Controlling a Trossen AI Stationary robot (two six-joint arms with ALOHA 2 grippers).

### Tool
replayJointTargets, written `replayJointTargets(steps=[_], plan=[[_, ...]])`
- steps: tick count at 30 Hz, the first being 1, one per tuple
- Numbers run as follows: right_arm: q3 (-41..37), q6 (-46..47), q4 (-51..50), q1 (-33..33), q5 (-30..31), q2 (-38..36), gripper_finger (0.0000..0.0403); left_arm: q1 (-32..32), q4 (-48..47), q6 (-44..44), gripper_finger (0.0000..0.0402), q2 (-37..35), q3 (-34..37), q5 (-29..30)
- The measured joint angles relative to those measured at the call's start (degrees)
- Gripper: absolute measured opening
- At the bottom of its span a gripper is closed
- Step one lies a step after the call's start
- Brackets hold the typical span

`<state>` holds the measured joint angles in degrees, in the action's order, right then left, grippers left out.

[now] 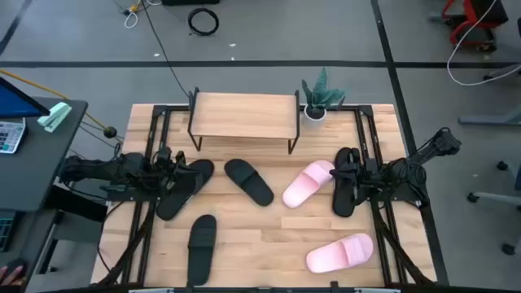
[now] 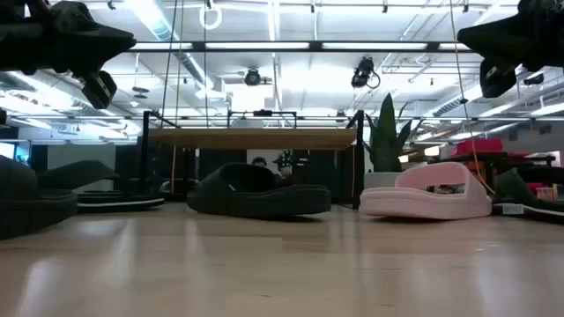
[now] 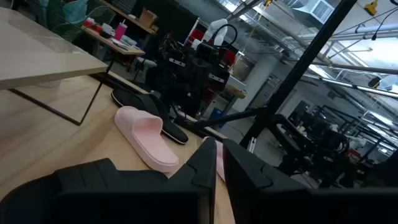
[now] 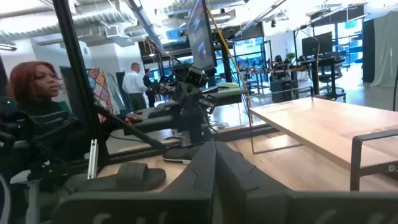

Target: Pick and place slides into the shelf

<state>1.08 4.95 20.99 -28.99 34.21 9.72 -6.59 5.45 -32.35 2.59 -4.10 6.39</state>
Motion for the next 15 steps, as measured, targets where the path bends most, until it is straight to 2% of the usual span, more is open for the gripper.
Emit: replayJointTargets(steps=[6,15], plan=[[0.0,0.0,0.0,0.0,0.0,0.0,0.0016,0.0,0.0,0.0,0.0026,0.0,0.0,0.0],[0.0,0.0,0.0,0.0,0.0,0.0,0.0016,0.0,0.0,0.0,0.0039,0.0,0.0,0.0]])
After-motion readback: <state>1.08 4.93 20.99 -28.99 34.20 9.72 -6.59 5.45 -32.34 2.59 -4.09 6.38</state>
